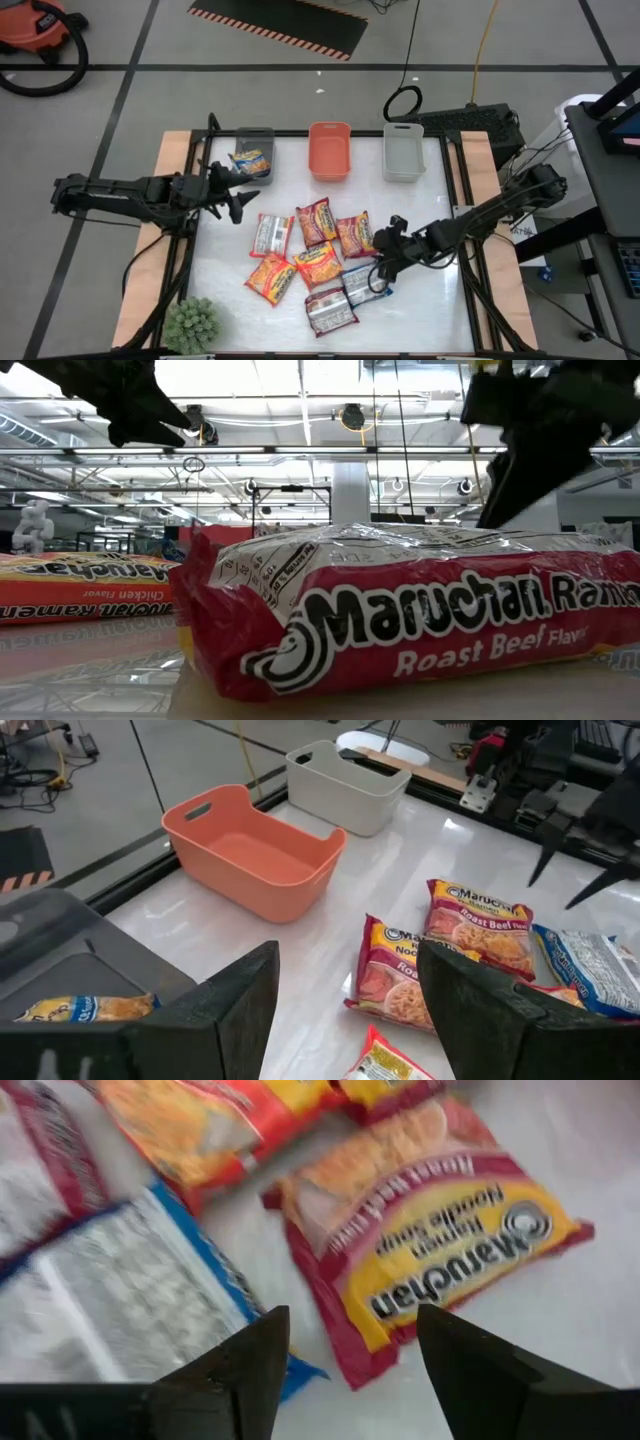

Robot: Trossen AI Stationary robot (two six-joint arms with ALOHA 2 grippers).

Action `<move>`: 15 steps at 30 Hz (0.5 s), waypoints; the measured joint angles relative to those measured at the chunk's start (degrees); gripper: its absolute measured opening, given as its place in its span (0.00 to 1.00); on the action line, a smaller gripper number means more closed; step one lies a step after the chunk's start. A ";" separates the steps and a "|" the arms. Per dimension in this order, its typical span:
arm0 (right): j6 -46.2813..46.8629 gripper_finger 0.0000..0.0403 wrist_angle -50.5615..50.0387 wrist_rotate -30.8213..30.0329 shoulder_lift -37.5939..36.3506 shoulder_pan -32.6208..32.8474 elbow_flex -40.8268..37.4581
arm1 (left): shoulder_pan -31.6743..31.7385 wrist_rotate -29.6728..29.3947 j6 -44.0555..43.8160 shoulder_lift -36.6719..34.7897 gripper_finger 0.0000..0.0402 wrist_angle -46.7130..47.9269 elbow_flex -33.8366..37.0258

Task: Sort Maruchan noodles
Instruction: Put the top right red noodle pack into the gray bin

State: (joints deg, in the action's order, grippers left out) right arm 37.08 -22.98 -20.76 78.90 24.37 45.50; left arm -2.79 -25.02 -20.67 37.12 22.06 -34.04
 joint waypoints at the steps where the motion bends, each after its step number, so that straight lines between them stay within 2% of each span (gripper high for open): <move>1: 0.02 0.53 1.20 0.16 0.01 -0.22 -1.15 | 0.00 0.00 -0.02 0.00 0.60 0.00 0.00; 6: -0.03 0.54 7.83 4.46 0.01 -1.77 -5.85 | 0.00 0.00 -0.67 0.00 0.60 0.00 0.00; 15: -0.51 0.54 10.39 2.79 0.01 -4.02 -10.78 | 0.05 -0.77 0.87 0.00 0.60 -0.09 0.00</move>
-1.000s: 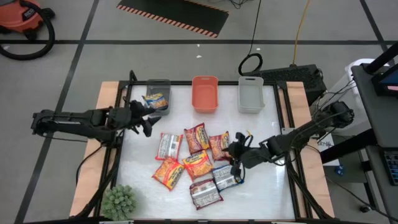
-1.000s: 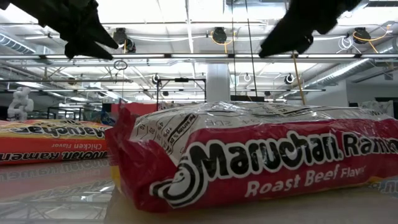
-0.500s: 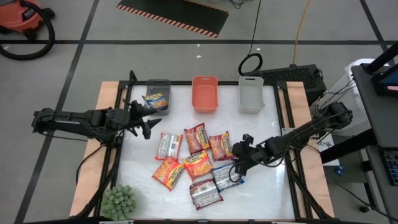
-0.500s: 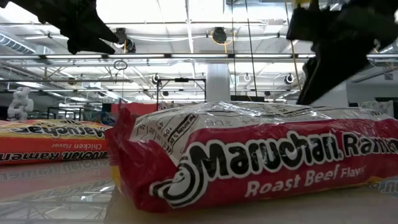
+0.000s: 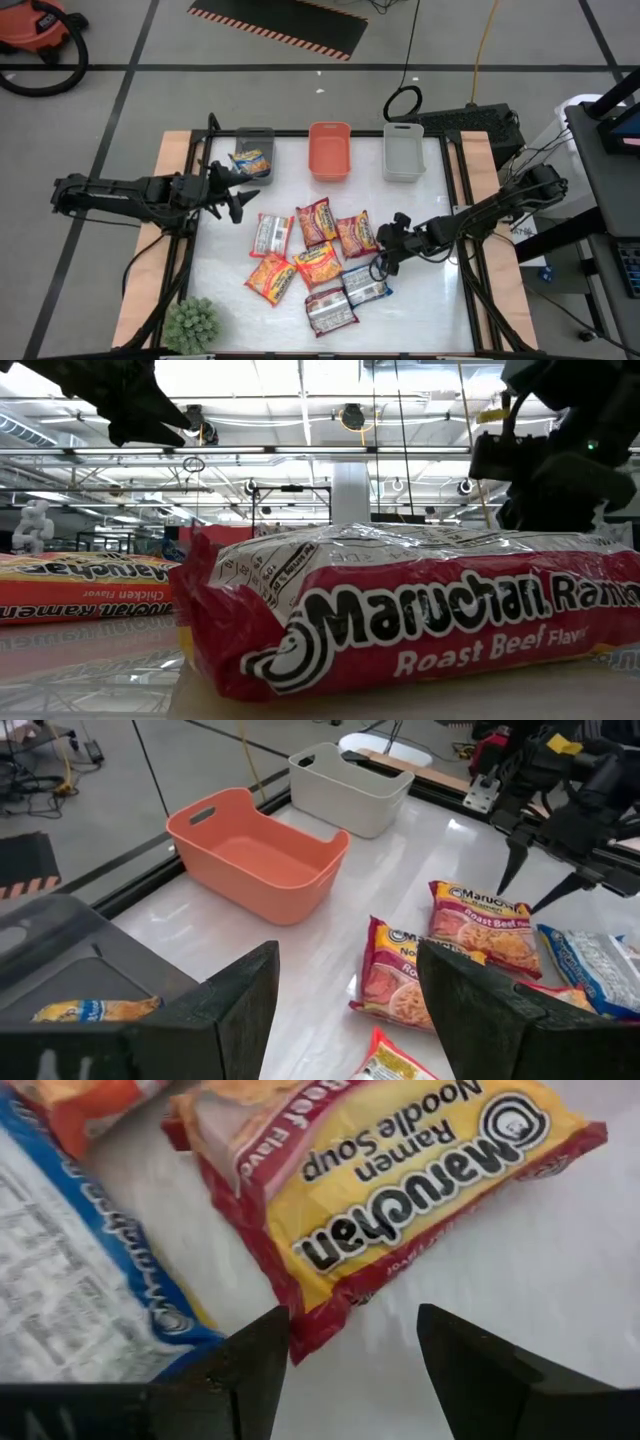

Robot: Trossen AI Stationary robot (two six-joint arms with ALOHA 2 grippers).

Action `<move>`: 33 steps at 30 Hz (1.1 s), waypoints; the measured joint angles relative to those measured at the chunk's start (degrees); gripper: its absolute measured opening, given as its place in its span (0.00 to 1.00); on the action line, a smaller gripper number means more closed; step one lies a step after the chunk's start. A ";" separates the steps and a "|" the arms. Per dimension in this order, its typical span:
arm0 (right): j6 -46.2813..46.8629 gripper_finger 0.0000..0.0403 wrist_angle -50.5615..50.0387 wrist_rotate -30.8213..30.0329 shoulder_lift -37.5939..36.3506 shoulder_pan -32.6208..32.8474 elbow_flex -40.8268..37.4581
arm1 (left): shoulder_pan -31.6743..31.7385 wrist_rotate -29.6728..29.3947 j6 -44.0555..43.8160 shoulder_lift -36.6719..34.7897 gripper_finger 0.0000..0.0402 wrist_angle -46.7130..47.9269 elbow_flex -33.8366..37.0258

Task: Sort Maruchan noodles
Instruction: Put the top right red noodle pack into the gray bin

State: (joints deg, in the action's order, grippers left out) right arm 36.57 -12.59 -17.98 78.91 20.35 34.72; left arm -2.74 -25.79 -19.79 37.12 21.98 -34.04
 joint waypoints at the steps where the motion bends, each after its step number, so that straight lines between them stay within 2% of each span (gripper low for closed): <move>1: -0.55 0.54 1.69 0.02 0.00 -0.11 -0.91 | 0.16 -0.11 0.08 0.00 0.60 0.00 0.00; 9: -3.15 0.53 20.85 0.24 0.00 -1.29 -9.79 | 1.62 -0.37 2.06 0.00 0.60 -0.62 0.02; 14: -3.06 0.48 24.25 0.22 -0.02 -1.30 -13.01 | 2.15 -0.39 3.21 0.00 0.60 -3.44 0.02; 21: -2.59 0.32 32.07 -0.26 -0.11 -1.32 -17.52 | 2.40 -0.39 5.04 -0.02 0.60 -6.27 0.02; 26: -5.45 0.17 37.33 -1.07 0.00 -1.32 -19.81 | 2.40 -0.39 6.73 -0.02 0.60 -7.40 0.02; 30: -8.20 0.03 37.75 -1.86 0.00 -1.50 -19.93 | 2.40 -0.39 7.69 -0.02 0.60 -7.96 0.02; 33: -9.95 0.02 37.91 -2.99 0.00 -1.54 -19.93 | 2.40 -0.39 8.06 0.00 0.60 -8.07 0.02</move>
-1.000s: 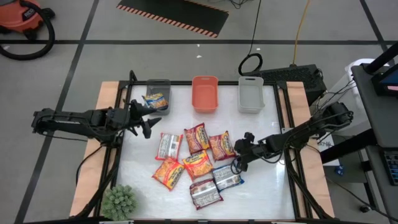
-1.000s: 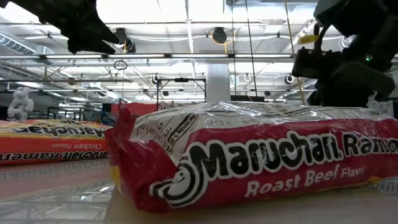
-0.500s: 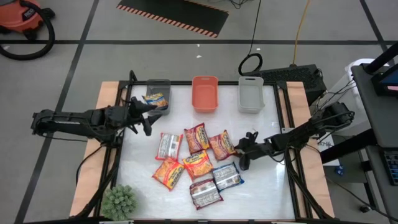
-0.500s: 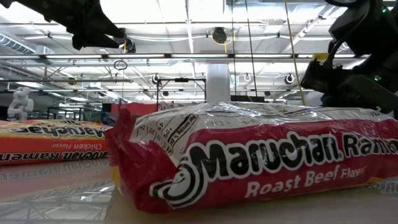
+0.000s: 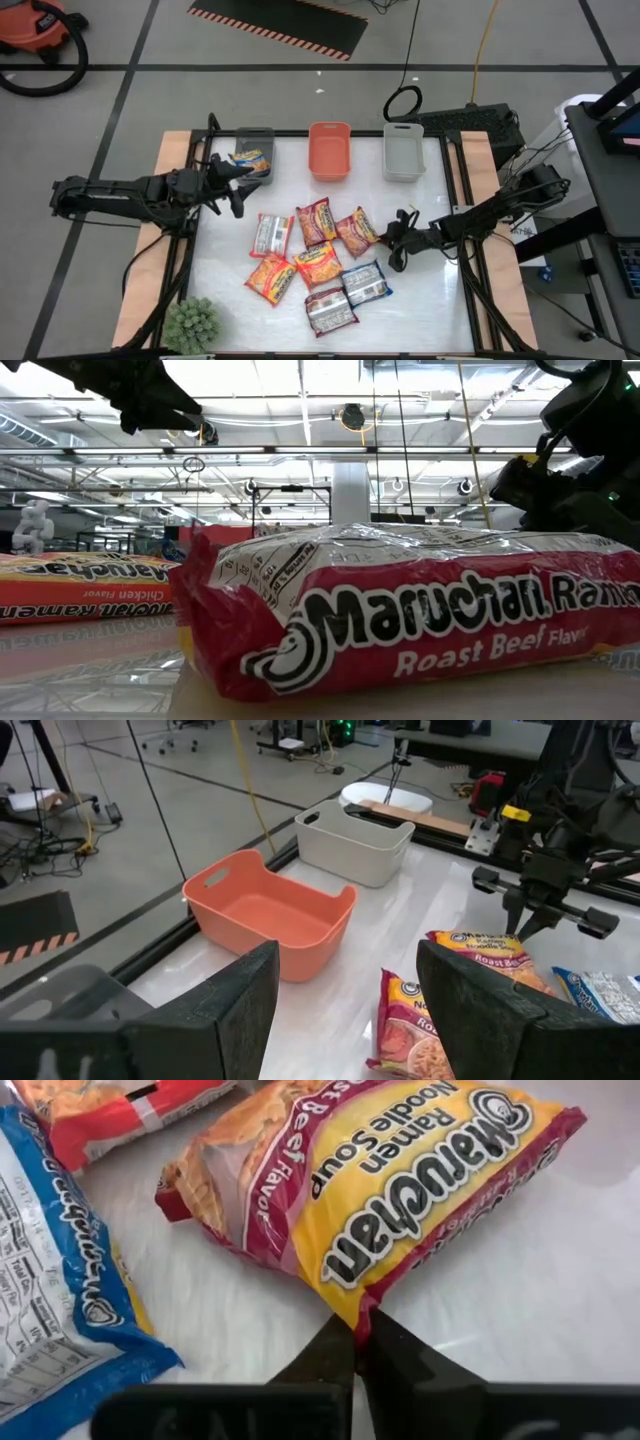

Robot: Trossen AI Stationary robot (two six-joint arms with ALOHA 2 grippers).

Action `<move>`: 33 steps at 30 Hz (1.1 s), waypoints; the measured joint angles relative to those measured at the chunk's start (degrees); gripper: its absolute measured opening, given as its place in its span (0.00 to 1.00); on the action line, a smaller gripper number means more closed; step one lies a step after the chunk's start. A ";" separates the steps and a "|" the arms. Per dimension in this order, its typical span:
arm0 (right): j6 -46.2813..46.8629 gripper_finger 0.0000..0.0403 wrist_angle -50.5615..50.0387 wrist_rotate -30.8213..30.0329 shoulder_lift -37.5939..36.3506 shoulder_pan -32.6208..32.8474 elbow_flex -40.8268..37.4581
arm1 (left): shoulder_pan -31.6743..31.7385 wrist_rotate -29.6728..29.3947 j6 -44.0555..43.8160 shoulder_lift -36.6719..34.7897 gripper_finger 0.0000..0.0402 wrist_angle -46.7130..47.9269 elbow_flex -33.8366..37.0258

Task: Sort Maruchan noodles
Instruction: Put the top right red noodle pack into the gray bin

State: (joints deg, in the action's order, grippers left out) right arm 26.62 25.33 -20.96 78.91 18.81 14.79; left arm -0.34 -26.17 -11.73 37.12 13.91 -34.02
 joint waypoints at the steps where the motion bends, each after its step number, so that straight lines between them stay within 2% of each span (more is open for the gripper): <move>1: -0.38 0.02 0.02 -0.10 0.00 0.00 0.00 | 0.00 0.00 0.07 -0.01 0.60 -0.07 0.00; 6: -2.98 0.00 -0.03 -1.67 0.00 -0.04 0.53 | 0.00 0.00 0.07 -0.02 0.60 -0.08 0.00; 11: -9.75 0.00 0.00 -4.03 -2.78 -0.09 3.08 | 0.00 0.02 -0.85 0.00 0.60 0.94 0.01; 20: -19.62 0.00 -0.03 -13.46 -12.20 -0.07 5.22 | -0.90 0.65 -4.16 -0.01 0.60 1.39 1.37; 30: -29.83 0.00 5.61 -13.79 -22.66 -0.09 5.25 | -4.67 0.79 -8.98 -0.01 0.60 4.37 1.44; 33: -33.19 0.00 8.64 -16.19 -25.13 -0.07 5.28 | -6.22 0.78 -10.49 -0.02 0.60 4.61 1.44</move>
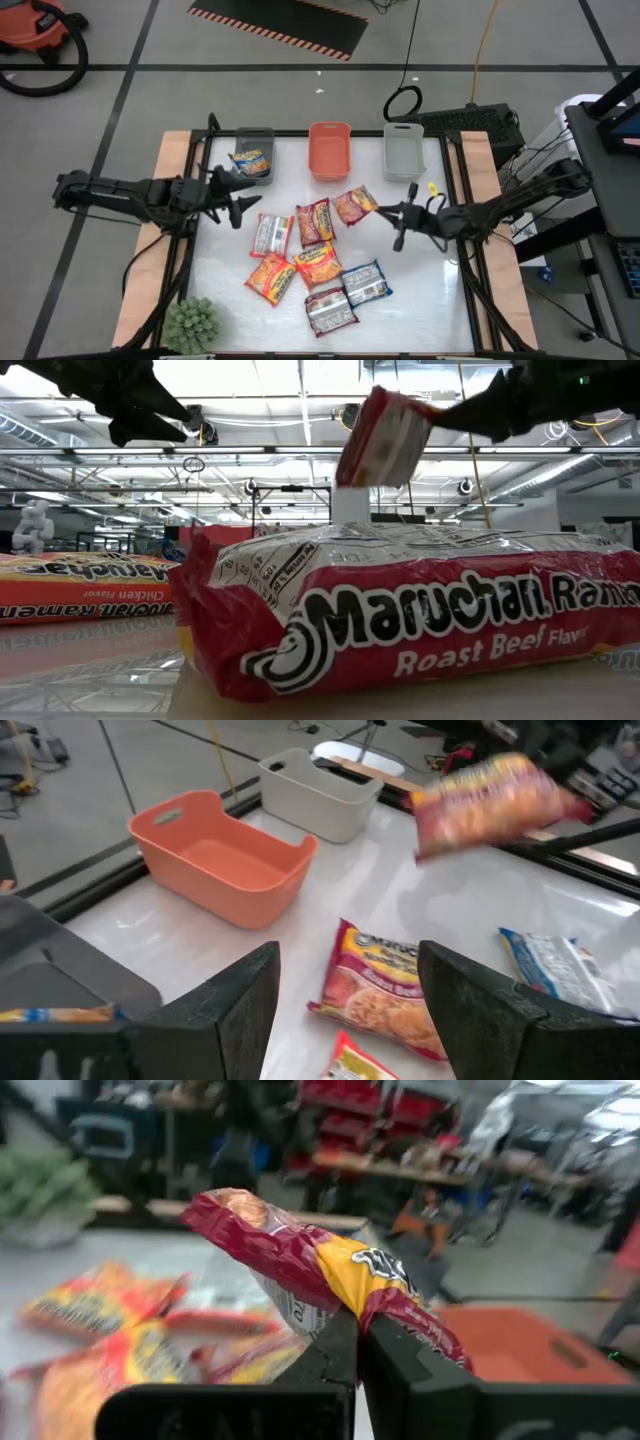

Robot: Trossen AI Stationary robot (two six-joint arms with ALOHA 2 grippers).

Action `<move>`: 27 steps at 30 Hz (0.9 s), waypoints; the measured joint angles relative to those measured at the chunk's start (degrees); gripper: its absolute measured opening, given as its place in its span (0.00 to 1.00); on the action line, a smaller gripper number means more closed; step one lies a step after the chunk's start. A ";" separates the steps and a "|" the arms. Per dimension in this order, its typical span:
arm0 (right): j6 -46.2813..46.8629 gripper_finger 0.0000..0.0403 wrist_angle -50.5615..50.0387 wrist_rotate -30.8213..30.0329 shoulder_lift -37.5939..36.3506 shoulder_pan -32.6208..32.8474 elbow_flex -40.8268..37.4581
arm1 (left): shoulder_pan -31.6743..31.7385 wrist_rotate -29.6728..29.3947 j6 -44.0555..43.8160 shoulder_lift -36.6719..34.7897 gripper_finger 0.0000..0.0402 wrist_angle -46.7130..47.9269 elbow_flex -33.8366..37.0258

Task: Sort Maruchan noodles
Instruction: Put the top right red noodle pack into the gray bin

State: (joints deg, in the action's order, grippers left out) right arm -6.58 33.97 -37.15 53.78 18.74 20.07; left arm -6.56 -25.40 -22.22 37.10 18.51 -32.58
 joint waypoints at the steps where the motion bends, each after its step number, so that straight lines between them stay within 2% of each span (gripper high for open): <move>1: -1.21 0.00 0.72 -1.31 -0.76 0.00 0.01 | -0.62 0.00 -0.45 0.00 0.60 0.03 0.00; 11: -14.41 0.00 0.95 -10.05 -5.75 0.03 4.81 | -6.73 -0.04 -4.37 0.83 0.60 0.11 0.00; 17: -21.24 0.00 0.04 -15.10 -6.91 0.02 8.74 | -11.42 -0.07 -7.62 5.09 0.60 0.14 0.00; 22: -24.87 0.00 0.03 -16.17 -8.26 0.03 10.47 | -15.14 -0.32 -8.57 9.31 0.60 -2.54 0.02; 27: -31.17 0.00 -0.06 -25.18 -10.05 -0.51 11.31 | -18.51 -3.28 -8.80 13.01 0.60 -7.88 0.02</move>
State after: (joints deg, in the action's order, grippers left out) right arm -37.75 33.91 -62.34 43.74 18.23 31.38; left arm -25.07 -28.68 -31.02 50.12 10.63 -32.56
